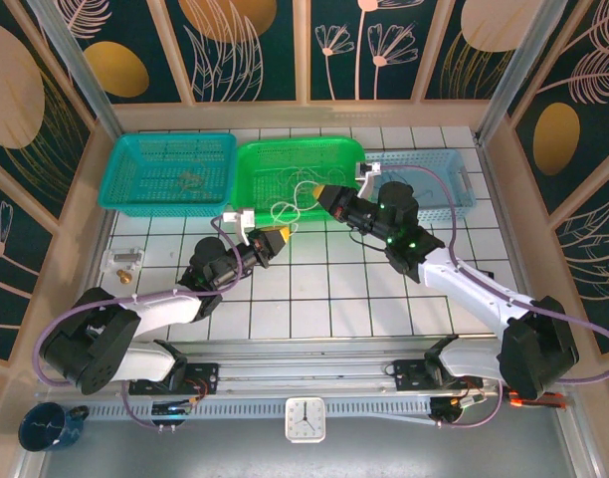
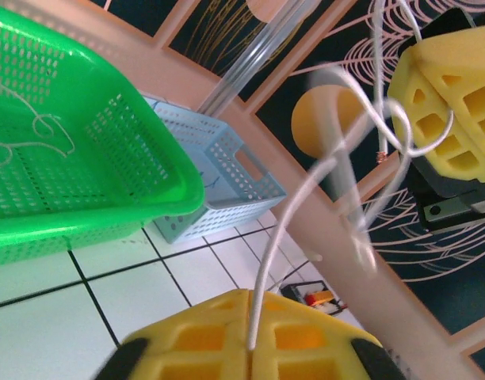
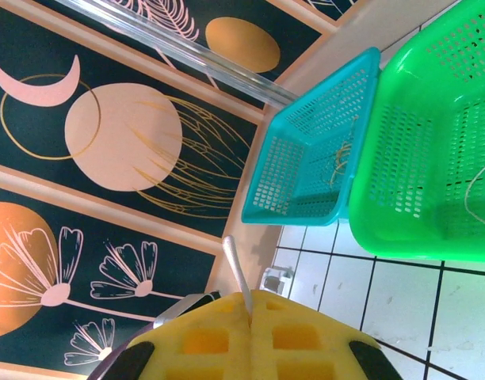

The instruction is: Untangle the cables

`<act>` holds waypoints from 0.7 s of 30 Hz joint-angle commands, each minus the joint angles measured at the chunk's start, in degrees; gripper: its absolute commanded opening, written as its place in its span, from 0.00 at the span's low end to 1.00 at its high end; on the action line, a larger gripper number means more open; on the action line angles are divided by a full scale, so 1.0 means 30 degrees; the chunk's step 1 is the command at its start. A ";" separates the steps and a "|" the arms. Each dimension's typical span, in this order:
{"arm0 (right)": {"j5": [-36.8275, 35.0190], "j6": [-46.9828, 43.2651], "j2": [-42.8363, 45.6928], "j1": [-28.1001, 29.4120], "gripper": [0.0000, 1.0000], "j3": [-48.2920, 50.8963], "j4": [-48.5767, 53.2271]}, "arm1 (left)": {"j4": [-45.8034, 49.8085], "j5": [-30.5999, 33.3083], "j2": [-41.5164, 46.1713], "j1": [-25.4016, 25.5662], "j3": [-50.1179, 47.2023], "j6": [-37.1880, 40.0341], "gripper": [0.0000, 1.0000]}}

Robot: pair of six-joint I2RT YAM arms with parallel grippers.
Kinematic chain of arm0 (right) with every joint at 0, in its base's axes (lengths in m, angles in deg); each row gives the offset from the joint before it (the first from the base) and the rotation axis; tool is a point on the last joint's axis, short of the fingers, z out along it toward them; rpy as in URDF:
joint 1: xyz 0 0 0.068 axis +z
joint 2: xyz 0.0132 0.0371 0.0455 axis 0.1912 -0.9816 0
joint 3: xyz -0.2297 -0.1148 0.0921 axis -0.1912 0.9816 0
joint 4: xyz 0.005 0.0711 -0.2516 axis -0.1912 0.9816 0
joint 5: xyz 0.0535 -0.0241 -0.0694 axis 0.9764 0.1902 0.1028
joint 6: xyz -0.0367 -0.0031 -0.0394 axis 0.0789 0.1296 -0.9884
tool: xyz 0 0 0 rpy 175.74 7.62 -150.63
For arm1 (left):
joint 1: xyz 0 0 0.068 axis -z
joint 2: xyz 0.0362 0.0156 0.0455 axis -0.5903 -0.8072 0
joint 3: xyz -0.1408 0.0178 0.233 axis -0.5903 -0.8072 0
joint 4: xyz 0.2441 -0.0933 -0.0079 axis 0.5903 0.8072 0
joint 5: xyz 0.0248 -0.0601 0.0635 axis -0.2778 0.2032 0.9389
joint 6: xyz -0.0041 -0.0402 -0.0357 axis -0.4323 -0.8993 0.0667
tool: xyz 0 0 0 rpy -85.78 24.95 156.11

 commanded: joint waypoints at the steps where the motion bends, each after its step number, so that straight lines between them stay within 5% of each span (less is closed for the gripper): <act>1: 0.0178 0.0025 0.0215 -0.0142 0.00 0.0003 -0.0628 | -0.1101 -0.0082 -0.0048 0.0012 0.0356 0.0175 0.00; 11: -0.0105 -0.1703 0.0554 -0.5554 0.00 -0.1002 0.0483 | 0.0219 0.1918 0.2027 0.0014 -0.1993 0.0220 0.00; 21: -0.1194 -0.2407 -0.1025 -0.6361 0.00 -0.1509 -0.0360 | 0.5171 0.6149 0.4344 -0.0387 -0.1143 0.1396 0.00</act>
